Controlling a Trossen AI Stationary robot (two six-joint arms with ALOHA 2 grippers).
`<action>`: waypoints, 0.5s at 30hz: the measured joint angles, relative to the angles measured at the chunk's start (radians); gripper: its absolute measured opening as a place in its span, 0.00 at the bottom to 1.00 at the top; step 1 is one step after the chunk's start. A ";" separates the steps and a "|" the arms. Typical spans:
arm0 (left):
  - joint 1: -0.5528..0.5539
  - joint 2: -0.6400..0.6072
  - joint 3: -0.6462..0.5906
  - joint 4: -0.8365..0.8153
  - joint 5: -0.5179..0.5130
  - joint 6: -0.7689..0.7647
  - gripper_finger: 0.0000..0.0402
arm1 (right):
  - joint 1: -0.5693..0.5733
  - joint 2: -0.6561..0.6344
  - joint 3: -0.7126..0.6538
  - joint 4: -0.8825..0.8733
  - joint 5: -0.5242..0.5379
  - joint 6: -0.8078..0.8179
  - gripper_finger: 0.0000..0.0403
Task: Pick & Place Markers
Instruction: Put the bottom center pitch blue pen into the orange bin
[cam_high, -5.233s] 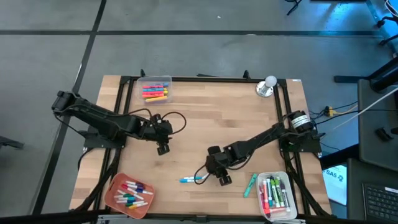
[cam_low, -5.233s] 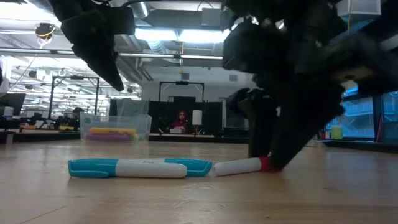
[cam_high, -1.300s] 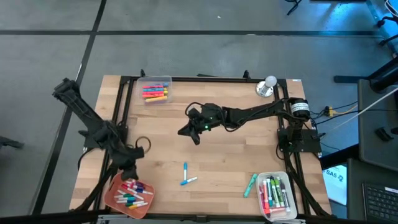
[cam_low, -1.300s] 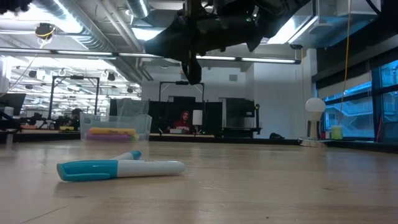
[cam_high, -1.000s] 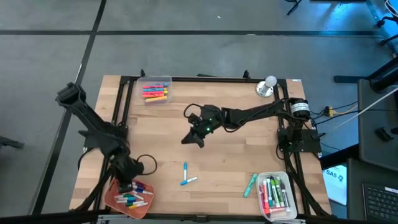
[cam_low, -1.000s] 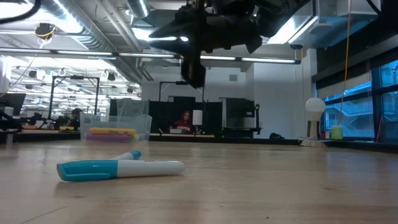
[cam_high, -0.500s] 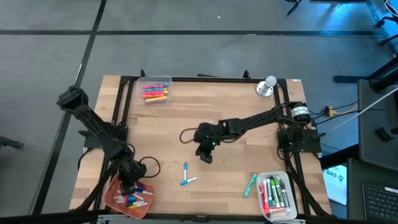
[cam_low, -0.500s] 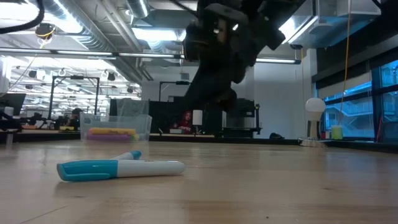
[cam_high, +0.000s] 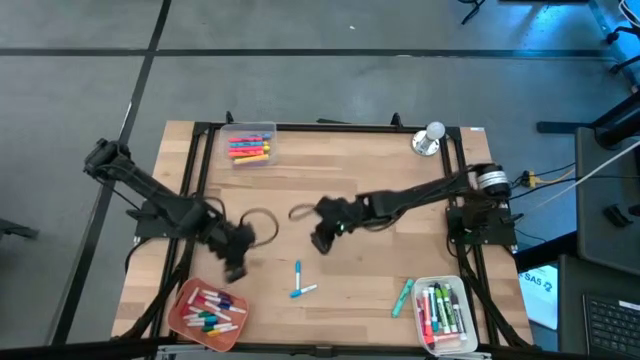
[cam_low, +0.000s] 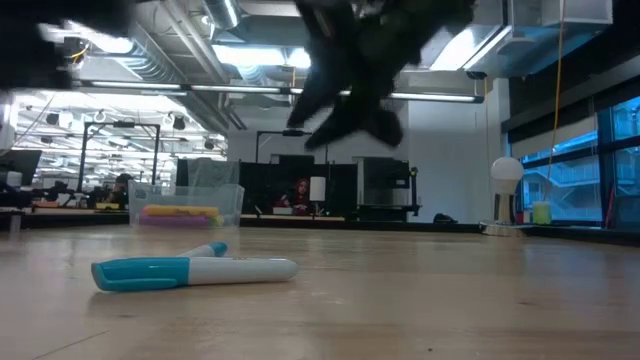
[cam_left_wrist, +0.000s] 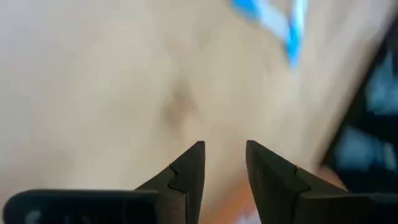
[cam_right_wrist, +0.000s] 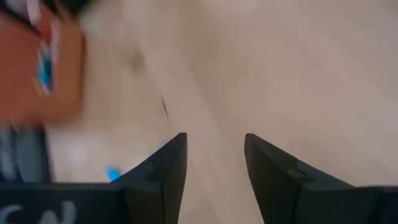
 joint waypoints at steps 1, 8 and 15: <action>0.028 0.002 0.007 0.007 -0.058 -0.010 0.28 | -0.005 -0.025 0.008 -0.020 0.019 0.031 0.40; 0.239 0.072 0.001 0.166 -0.259 -0.141 0.30 | -0.006 -0.243 0.030 -0.204 0.209 0.021 0.40; 0.281 0.324 0.039 0.340 -0.148 -0.322 0.28 | -0.006 -0.385 0.030 -0.515 0.376 0.025 0.40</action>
